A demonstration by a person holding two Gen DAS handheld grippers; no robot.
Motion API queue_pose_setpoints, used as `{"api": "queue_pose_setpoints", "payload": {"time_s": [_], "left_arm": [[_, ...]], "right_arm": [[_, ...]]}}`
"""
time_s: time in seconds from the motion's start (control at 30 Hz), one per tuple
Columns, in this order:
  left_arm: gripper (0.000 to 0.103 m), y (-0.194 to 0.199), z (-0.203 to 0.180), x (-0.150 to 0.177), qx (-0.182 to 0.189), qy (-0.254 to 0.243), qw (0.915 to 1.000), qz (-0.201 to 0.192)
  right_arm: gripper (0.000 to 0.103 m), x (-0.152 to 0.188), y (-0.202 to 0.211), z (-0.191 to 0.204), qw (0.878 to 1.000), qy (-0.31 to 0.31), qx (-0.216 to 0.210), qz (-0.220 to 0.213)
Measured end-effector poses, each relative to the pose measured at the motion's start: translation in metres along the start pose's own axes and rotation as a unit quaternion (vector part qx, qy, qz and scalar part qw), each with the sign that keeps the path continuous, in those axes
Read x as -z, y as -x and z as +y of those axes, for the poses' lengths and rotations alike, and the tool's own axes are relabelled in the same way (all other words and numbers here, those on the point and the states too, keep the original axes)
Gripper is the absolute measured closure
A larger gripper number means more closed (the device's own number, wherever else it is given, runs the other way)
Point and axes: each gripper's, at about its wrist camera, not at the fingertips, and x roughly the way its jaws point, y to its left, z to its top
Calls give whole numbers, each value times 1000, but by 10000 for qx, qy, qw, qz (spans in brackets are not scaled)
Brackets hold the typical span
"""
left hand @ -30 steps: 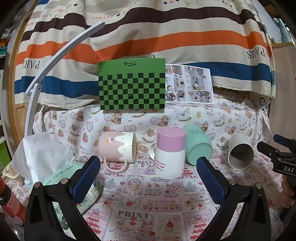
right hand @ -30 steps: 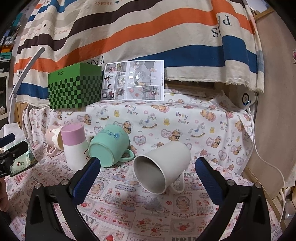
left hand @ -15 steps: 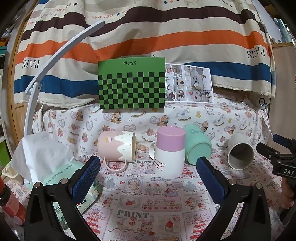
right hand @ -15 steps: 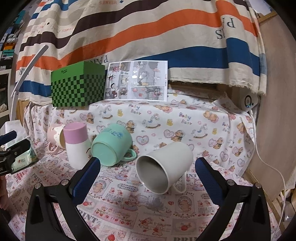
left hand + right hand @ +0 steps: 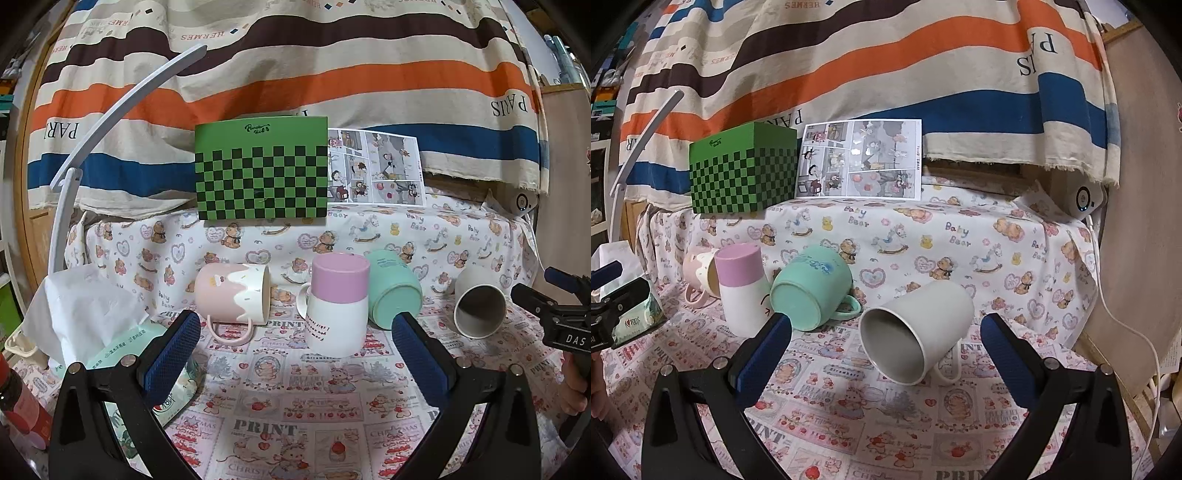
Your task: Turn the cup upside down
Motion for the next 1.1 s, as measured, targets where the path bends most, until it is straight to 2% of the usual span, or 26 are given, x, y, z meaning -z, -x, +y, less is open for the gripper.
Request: {"api": "queue_pose_setpoints", "payload": {"time_s": [1.1], "left_arm": [[0,-1,2,2,-6,-13,10000,5]], "right_arm": [[0,0,-3,-1,9999,-101,38,120]]}}
